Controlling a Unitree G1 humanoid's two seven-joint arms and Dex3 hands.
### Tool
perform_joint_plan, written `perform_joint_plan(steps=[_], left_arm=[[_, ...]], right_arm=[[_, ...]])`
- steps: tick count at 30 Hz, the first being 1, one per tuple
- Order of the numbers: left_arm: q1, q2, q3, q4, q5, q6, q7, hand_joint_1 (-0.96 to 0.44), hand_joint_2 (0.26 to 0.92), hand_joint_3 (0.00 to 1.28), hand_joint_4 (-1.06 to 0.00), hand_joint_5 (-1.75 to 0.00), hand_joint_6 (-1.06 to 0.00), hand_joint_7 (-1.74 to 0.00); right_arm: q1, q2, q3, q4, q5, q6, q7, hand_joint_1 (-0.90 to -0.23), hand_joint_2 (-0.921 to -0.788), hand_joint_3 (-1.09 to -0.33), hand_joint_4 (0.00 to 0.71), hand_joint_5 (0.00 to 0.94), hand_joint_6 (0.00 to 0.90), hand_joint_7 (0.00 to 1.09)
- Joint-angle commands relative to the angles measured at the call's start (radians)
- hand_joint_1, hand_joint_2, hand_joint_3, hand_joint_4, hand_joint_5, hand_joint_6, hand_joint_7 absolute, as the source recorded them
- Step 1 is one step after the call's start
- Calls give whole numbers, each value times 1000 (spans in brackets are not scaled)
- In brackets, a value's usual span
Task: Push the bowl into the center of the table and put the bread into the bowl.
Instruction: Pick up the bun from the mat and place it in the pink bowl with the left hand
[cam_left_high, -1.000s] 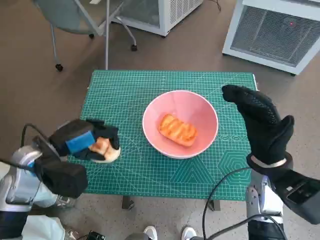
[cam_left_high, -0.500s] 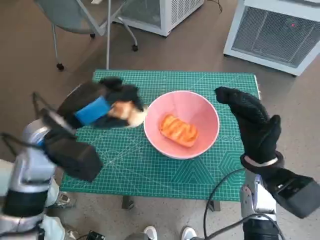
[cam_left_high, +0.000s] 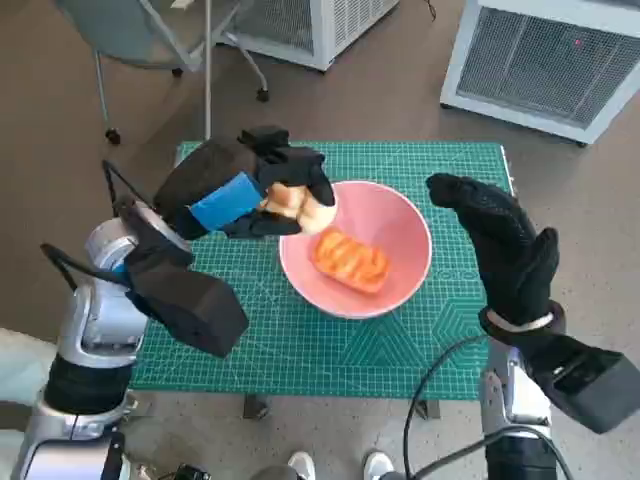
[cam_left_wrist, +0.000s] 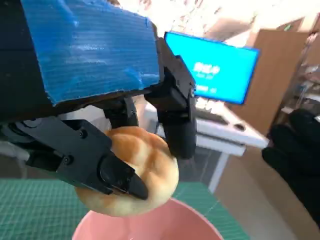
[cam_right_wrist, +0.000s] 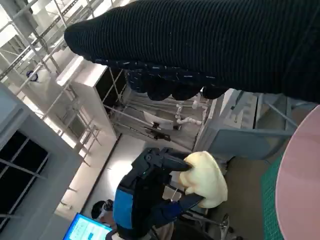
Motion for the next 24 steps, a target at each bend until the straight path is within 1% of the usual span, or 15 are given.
perform_joint_plan(steps=[1,6,12,16,20,22,23,24], left_arm=[[-114,-84,-74,115,10,-40,-4,1,909,18,-785,-1140,-705,-1007],[-150,-124,-112,208,19,-73,1,2,912,18,-790,-1119,-684,-1046],[-191,-169,-146,346,31,-129,22,2,913,19,-796,-1095,-665,-1083],[-217,-195,-163,443,40,-166,34,2,918,22,-785,-1109,-650,-1095],[-231,-210,-173,512,46,-190,47,2,920,34,-772,-1114,-625,-1128],[-234,-220,-172,544,43,-197,53,2,920,42,-765,-1119,-613,-1143],[-235,-225,-171,561,39,-197,53,2,920,50,-757,-1126,-602,-1155],[-236,-229,-170,573,37,-198,53,2,920,74,-734,-1151,-569,-1185]], right_arm=[[30,-10,-2,-21,-6,23,-4,-695,-921,-704,48,0,-1,354],[40,-11,-11,-40,-13,29,-16,-692,-921,-706,49,1,-1,356],[46,-7,-17,-46,-34,18,-36,-670,-921,-707,51,2,-1,359],[49,-4,-18,-46,-44,9,-47,-660,-921,-715,52,2,-1,359],[49,-3,-20,-46,-48,6,-54,-654,-921,-719,53,2,-1,358],[48,-2,-21,-44,-46,2,-54,-655,-921,-719,53,2,-1,358],[47,-3,-21,-42,-44,1,-54,-656,-921,-719,53,2,-1,357],[47,-3,-21,-42,-43,0,-54,-657,-921,-719,53,2,-1,356]])
